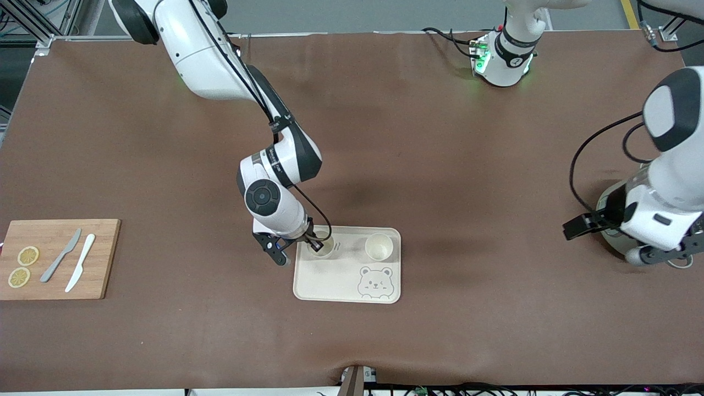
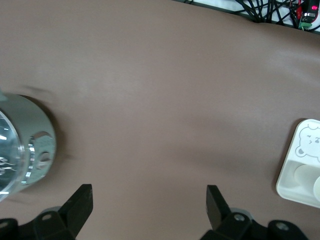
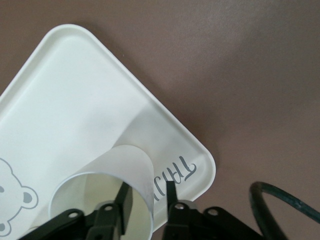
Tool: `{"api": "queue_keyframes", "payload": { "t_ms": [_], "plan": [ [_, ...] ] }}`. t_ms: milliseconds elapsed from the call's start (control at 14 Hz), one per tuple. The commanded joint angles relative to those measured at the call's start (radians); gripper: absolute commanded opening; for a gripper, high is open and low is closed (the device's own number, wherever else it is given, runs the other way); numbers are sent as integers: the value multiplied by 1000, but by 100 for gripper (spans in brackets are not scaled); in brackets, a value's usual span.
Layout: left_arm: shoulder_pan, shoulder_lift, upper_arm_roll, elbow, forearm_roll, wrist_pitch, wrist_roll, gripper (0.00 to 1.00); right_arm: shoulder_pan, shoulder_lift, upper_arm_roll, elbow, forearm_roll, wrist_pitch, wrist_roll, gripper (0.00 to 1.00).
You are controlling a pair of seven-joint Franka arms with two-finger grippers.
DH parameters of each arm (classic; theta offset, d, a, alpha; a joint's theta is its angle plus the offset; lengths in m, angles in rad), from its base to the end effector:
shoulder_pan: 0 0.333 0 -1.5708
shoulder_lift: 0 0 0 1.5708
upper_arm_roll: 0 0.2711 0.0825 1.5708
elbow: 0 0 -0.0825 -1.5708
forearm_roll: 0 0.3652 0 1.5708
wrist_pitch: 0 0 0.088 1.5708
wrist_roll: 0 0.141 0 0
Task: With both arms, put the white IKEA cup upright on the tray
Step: 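Lower the cup onto the tray with the right gripper while the left withdraws, then open the right gripper and release the cup beside the first cup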
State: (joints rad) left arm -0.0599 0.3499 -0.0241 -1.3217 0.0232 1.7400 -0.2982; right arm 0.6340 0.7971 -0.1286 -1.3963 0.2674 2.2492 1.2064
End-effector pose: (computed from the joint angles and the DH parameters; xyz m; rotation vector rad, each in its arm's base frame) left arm 0.6377 -0.0487 0.4701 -3.1204 -0.3333 -0.1100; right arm 0.5933 0.3598 0.1854 -2.7613 1.2021 0.0760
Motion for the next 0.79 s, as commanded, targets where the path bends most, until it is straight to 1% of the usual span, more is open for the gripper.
{"api": "queue_keyframes", "payload": {
  "t_ms": [0,143,214,357,429,500,714],
  "plan": [
    [32,-48,-11,-25,23,-14,57,100,4,-11,-3,33,1,-14,-1,100],
    [32,-69,-7,-24,23,-14,100,100,4,-41,-8,34,-2,-60,-1,100],
    [34,-81,-5,-27,23,-17,116,100,0,-64,-9,39,-2,-113,-1,100],
    [35,-100,-3,-25,23,-78,116,100,-28,-84,-11,109,-2,-228,-7,100],
    [34,-114,0,-27,23,-94,117,100,-49,-107,-9,127,-2,-287,-10,100],
    [35,-130,7,-28,23,-109,119,100,-59,-145,-8,126,-8,-310,-28,100],
    [48,-179,9,-30,23,-195,125,100,-135,-267,-5,48,-4,-382,-161,100]
  ]
}}
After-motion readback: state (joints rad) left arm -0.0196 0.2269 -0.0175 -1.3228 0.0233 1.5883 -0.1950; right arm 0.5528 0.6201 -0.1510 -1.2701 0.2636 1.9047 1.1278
